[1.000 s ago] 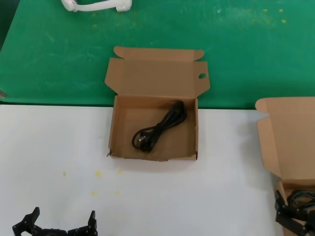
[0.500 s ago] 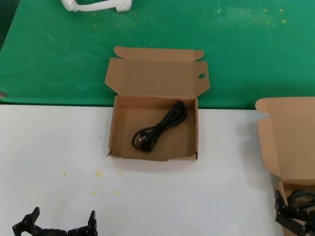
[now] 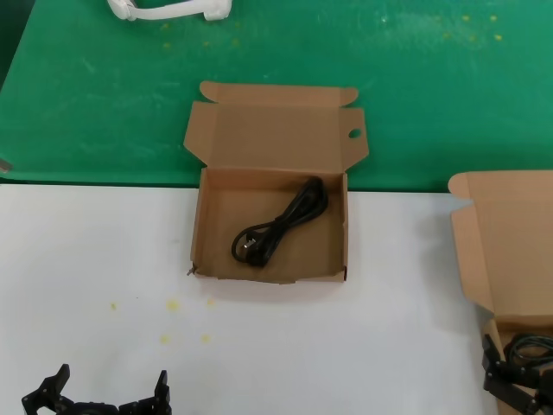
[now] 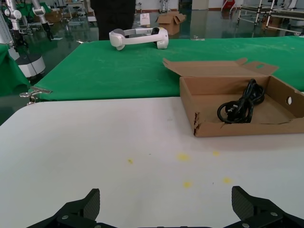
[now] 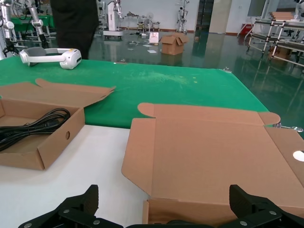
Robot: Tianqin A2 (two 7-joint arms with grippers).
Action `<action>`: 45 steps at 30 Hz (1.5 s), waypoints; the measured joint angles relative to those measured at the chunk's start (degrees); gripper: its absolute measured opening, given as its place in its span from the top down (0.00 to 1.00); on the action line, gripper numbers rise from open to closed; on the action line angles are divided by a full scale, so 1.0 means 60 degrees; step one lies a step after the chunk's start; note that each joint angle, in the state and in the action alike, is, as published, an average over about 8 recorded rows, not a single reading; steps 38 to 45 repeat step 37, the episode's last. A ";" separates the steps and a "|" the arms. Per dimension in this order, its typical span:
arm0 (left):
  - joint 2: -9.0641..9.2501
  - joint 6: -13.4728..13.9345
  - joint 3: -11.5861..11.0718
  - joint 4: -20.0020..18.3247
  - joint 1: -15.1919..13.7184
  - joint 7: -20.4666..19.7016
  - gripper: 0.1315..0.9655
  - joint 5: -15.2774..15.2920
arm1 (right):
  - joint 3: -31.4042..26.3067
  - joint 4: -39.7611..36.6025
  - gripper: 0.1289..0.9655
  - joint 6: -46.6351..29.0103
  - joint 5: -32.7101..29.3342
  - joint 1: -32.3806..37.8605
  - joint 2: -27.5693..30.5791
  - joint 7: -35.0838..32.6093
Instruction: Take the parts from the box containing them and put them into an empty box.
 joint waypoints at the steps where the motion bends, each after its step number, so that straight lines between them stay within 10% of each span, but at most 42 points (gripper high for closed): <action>1: 0.0000 0.0000 0.0000 0.0000 0.0000 0.0000 0.00 0.0000 | 0.0000 0.0000 0.00 0.0000 0.0000 0.0000 0.0000 0.0000; 45: 0.0000 0.0000 0.0000 0.0000 0.0000 0.0000 0.00 0.0000 | 0.0000 0.0000 0.00 0.0000 0.0000 0.0000 0.0000 0.0000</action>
